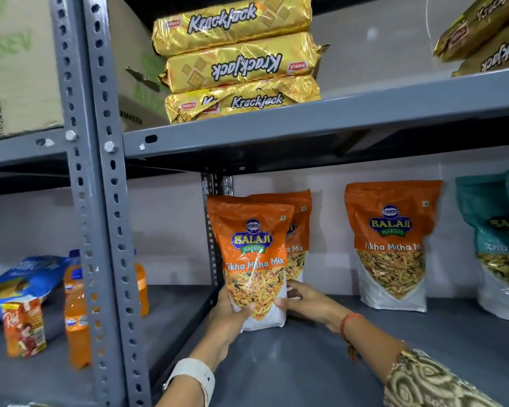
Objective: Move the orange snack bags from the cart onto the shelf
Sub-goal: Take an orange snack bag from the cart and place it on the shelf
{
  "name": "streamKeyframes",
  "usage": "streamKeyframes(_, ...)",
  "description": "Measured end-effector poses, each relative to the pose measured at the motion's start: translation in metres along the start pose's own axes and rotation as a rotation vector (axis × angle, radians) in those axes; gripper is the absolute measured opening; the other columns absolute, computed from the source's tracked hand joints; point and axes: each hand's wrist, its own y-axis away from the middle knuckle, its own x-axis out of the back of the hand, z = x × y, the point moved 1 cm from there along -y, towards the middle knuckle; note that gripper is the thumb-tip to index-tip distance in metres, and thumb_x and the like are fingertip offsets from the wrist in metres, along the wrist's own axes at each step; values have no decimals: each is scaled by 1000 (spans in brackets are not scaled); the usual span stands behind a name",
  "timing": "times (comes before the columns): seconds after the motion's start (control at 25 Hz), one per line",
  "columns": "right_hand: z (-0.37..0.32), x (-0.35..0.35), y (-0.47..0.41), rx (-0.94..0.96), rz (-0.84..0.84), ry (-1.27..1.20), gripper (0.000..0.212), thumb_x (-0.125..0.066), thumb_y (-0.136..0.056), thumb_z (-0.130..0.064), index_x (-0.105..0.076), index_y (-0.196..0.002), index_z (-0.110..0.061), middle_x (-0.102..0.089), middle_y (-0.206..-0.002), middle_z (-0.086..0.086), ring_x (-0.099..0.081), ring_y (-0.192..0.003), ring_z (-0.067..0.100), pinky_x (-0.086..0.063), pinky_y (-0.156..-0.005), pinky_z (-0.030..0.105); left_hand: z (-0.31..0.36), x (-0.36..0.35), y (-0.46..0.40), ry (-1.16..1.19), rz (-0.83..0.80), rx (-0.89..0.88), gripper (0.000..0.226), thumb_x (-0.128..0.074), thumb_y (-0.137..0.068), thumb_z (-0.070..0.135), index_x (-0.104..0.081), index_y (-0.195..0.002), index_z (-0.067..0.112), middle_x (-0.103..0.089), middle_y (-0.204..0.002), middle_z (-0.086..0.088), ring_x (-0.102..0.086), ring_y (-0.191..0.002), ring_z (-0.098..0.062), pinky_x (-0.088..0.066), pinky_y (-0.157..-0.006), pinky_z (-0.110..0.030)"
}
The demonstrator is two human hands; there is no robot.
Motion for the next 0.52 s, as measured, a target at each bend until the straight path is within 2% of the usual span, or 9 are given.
streamKeyframes(0.08,-10,-1,9,22,145,88,70,-71,-81,-51,-47,-142,-25,-56,-139,-1,-55,-126,19,-46,-107,35,6,3,11,-5,5,-35,70,-76,-81,27,-39,-140,28,-56,-137,2,-53,-122,-17,-46,-102,-38)
streamKeyframes(0.16,-27,-4,24,93,270,44,61,-70,-83,-50,-50,-134,-26,-59,-132,1,-58,-112,14,-51,-89,27,15,8,25,-31,62,-118,75,-76,-79,38,-38,-143,30,-55,-139,4,-53,-127,-19,-47,-105,-42)
streamKeyframes(0.24,-45,-11,44,176,312,-60,57,-71,-83,-45,-50,-132,-25,-59,-128,3,-59,-105,10,-49,-75,19,25,11,45,-56,117,-236,71,-72,-82,43,-39,-144,32,-55,-138,7,-53,-129,-17,-47,-105,-41)
streamKeyframes(0.32,-64,-24,69,248,317,-167,57,-72,-84,-39,-50,-134,-24,-59,-126,5,-60,-110,15,-48,-74,18,36,17,74,-60,150,-329,66,-68,-86,42,-41,-145,31,-53,-143,7,-50,-132,-13,-43,-110,-39)
streamKeyframes(0.4,-85,-40,91,294,342,-245,52,-72,-86,-34,-52,-133,-23,-60,-120,4,-62,-104,12,-51,-73,17,48,25,102,-12,176,-405,52,-68,-87,35,-51,-136,33,-55,-140,10,-51,-128,-7,-43,-108,-29)
streamKeyframes(0.48,-106,-62,109,329,351,-297,45,-70,-89,-27,-56,-131,-20,-61,-112,3,-63,-94,8,-54,-74,18,58,41,132,62,210,-448,43,-69,-87,27,-56,-128,35,-61,-127,16,-56,-119,-2,-44,-94,-8)
streamKeyframes(0.52,-116,-76,119,346,339,-314,42,-69,-90,-24,-57,-130,-19,-63,-107,2,-63,-90,7,-53,-73,20,61,53,147,73,246,-450,43,-69,-87,26,-59,-129,30,-62,-123,15,-58,-114,-2,-43,-86,0)
